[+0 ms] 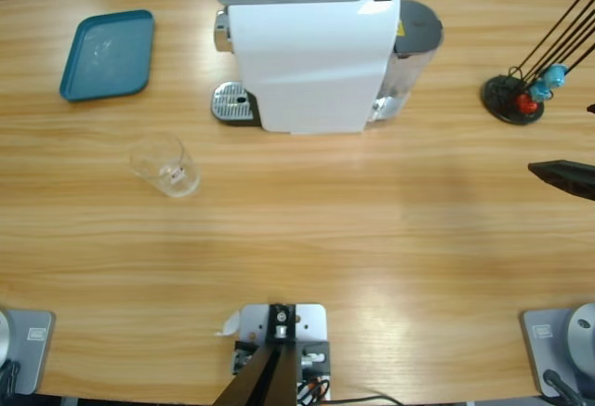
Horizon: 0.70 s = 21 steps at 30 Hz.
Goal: Pour coffee
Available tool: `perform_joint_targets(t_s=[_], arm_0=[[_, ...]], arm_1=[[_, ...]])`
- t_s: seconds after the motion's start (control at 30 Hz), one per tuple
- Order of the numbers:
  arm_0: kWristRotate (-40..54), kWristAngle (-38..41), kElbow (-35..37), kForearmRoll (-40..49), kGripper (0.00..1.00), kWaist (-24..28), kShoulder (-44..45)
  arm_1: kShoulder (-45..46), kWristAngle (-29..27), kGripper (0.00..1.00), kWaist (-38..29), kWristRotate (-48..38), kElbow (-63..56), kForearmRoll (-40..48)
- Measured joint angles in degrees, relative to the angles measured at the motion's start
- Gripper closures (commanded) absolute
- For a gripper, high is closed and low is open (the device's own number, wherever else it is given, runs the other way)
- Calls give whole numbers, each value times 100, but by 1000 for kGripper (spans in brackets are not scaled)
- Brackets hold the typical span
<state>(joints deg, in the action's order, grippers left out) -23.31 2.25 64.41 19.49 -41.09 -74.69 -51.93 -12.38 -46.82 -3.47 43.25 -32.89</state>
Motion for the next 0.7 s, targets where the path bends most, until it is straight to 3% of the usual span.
perform_joint_targets(t_s=[0.2,0.53,0.57,0.63,0.7], arm_0=[[-1156,484,701,-72,110,0,-1001],[-2153,1313,921,-97,123,118,-1903],[-2163,1384,950,-98,196,152,-1969],[-2165,1487,1007,-99,503,194,-2073],[-2165,1506,1031,-100,744,211,-2125]], arm_1=[[-11,0,16,-1,0,0,0],[-11,0,47,-1,0,0,0],[-11,0,50,-1,0,0,0],[-11,0,50,-1,0,0,0],[-11,0,50,-1,0,0,0]])
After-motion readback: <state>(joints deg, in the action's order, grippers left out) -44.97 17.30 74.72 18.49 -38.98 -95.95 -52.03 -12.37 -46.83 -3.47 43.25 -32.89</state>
